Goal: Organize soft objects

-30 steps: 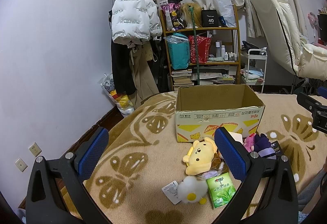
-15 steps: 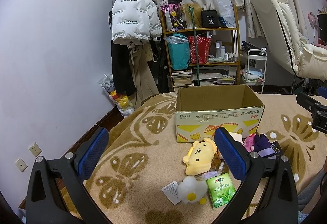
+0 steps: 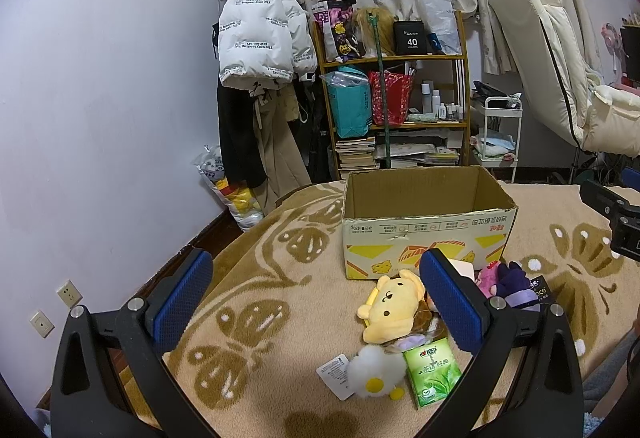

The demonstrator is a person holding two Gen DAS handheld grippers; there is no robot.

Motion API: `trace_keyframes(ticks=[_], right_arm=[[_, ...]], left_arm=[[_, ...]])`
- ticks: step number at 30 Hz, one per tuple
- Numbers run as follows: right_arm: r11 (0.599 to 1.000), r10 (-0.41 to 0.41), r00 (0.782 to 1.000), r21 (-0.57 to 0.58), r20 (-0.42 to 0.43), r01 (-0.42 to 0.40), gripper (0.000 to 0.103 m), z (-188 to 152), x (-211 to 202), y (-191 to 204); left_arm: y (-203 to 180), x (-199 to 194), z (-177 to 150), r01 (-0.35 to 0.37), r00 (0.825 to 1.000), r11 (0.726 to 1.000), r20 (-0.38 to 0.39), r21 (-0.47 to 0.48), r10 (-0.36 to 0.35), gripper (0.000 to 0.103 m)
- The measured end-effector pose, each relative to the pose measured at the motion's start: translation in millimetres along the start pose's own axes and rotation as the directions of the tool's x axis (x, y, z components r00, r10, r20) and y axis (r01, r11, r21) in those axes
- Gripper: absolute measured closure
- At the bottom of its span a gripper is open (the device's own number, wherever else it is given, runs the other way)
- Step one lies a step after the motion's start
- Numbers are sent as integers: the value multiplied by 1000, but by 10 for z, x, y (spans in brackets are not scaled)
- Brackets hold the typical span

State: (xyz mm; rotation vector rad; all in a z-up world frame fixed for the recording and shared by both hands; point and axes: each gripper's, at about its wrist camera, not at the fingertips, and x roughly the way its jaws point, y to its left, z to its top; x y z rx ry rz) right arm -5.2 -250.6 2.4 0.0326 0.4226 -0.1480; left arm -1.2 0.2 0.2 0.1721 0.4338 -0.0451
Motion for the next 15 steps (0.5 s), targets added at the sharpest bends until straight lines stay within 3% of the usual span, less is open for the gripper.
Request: trace_keyframes(ticks=[15], right_arm=[[1000,-1,1000,1,5,1,0,-25,20,65]], left_arm=[[-8,2,-19,-2,1000,1000,1,2,2,1]])
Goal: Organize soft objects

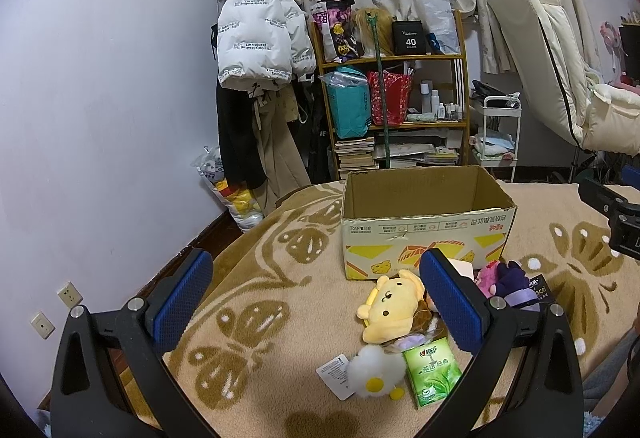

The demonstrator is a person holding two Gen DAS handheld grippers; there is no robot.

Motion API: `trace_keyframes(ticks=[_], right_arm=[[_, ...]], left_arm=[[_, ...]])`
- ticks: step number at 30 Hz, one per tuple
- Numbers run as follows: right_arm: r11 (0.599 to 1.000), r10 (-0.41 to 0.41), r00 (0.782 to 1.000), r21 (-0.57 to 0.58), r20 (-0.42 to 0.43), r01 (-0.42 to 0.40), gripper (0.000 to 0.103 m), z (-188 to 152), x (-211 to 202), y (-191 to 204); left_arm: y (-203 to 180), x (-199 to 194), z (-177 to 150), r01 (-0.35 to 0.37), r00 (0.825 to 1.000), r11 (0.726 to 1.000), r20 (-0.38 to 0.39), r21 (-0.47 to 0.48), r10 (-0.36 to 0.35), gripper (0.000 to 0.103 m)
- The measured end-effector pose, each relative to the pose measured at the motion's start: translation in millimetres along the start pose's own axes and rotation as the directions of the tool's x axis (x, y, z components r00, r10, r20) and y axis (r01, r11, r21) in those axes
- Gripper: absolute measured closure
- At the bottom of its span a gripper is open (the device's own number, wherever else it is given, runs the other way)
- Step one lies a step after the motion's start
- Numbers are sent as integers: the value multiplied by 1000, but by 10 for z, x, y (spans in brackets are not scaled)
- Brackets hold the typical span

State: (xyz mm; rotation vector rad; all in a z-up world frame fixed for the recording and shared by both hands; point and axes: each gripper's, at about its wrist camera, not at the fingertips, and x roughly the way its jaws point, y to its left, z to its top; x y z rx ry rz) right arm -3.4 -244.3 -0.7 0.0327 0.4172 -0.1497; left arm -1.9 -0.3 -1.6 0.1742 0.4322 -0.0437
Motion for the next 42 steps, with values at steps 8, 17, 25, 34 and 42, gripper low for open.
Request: trace_keyframes(ticks=[8,17,25,34,42], right_arm=[[1000,-2,1000,0,-2,2,0,3,-30,-86],[1000,-2,1000,-2,-3,2,0,44,-16,-67],[1000,-1,1000,-3,-4,1,0,49,-18,-79],[1000,14,1000,-3,-25,-14,0,20,14,-10],[996,79,987,-18,-137,-82,0,-50,259,63]], left_arm=[[-6,-5,-3,1,1000,1000,0,1,-1,1],[-8,-7,-5,0,1000,1000,1,2,0,1],[-12,-3,-12,1,1000,1000,-2,4,-1,1],[43,139,-27,11,997,1000,-77,-2,-11,1],[-8,465,-104,16,974,1000,-226,11,-13,1]])
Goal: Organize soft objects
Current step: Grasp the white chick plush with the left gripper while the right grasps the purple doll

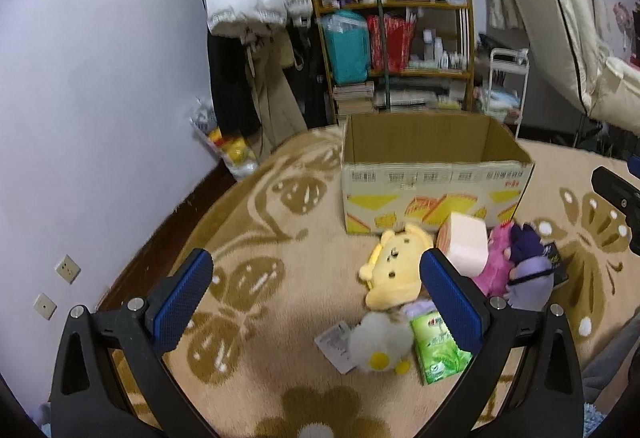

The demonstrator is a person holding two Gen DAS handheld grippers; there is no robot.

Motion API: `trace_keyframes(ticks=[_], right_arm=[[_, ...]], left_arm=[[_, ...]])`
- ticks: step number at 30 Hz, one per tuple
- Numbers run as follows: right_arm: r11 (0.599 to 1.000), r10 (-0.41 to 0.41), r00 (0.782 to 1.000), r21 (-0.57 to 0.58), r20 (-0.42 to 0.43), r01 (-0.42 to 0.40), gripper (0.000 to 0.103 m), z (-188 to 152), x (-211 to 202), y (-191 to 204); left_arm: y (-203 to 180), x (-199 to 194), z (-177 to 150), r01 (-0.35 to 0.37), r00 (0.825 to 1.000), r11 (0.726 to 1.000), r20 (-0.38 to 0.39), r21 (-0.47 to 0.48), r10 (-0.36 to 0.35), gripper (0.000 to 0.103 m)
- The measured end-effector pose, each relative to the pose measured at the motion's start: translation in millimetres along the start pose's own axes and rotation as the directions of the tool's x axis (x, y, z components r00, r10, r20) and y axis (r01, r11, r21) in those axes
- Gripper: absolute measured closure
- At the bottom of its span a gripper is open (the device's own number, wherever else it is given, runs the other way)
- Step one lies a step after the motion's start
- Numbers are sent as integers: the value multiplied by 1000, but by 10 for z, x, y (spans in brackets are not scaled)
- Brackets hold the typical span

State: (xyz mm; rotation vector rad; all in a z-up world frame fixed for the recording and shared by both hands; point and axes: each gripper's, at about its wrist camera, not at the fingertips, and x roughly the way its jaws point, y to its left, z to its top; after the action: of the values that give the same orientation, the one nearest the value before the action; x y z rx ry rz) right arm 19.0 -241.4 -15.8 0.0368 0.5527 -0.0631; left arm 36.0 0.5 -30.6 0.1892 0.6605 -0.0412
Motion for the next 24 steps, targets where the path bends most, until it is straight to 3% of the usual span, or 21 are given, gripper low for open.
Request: trace_keyframes(ticks=[8,16,24], right_arm=[[998,56,981,15,-184,-54,0,-87,408,-12],[995,100,947,47,-306,-90,2,-205,738,-26],[982,188,878,104,-440,-158,21,-380,1102,-30]], left_arm=[[-91,358,-76,31,987,999,-156,24,-27,1],[-140,685,-160,58,956,998,-289,21,-50,1],[-207,945,-280,73,917,997,-394,34,-54,1]])
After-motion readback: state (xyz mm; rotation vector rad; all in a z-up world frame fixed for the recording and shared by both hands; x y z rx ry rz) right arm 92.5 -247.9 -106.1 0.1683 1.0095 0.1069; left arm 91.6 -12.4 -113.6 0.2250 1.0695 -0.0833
